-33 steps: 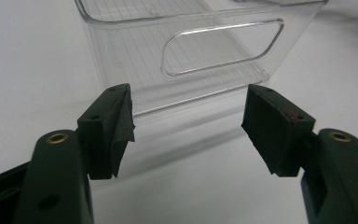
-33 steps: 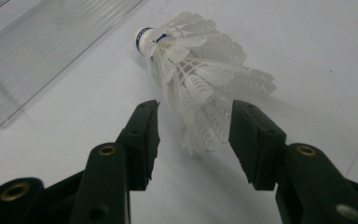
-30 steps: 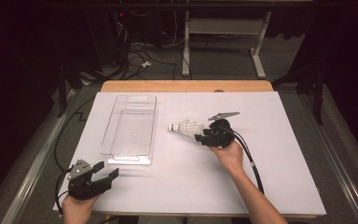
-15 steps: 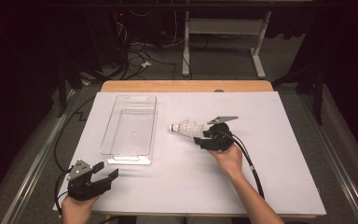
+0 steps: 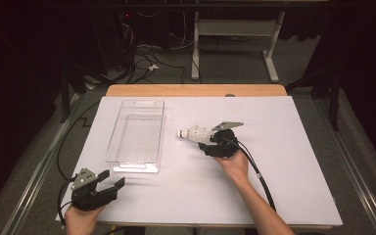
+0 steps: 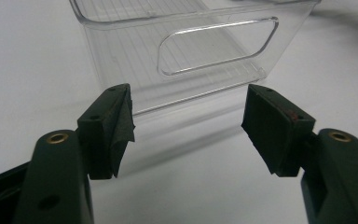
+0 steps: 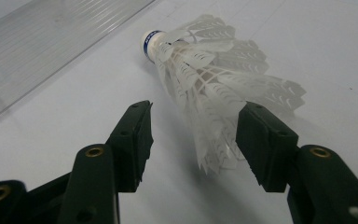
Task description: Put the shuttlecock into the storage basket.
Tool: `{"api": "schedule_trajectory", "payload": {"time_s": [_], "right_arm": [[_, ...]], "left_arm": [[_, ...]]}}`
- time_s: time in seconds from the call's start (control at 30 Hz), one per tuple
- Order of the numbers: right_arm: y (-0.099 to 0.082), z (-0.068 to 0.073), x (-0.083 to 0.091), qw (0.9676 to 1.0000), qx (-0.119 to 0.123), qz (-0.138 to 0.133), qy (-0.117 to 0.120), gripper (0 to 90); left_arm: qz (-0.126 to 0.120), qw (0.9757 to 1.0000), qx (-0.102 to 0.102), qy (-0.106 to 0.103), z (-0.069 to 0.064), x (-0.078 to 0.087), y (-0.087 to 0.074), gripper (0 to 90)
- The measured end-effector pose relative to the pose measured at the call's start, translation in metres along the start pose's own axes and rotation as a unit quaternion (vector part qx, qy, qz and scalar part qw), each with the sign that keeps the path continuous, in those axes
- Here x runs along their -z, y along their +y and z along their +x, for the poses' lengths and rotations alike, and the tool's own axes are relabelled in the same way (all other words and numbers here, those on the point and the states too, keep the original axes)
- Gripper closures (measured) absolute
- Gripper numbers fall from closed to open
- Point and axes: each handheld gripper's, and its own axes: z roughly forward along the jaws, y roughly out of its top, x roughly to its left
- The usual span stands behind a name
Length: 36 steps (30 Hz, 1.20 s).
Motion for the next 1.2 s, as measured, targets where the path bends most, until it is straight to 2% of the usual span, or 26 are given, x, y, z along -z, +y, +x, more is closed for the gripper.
{"api": "schedule_trajectory", "payload": {"time_s": [0.6, 1.2], "right_arm": [[0.012, 0.006, -0.017, 1.0, -0.004, 0.005, 0.004, 49.4], [0.02, 0.008, -0.028, 0.9997, -0.009, 0.022, 0.007, 60.0]], "left_arm": [[0.003, 1.0, -0.001, 0.001, 0.0, 0.0, 0.0, 34.2], [0.003, 1.0, -0.001, 0.001, 0.0, -0.001, 0.0, 34.2]]}}
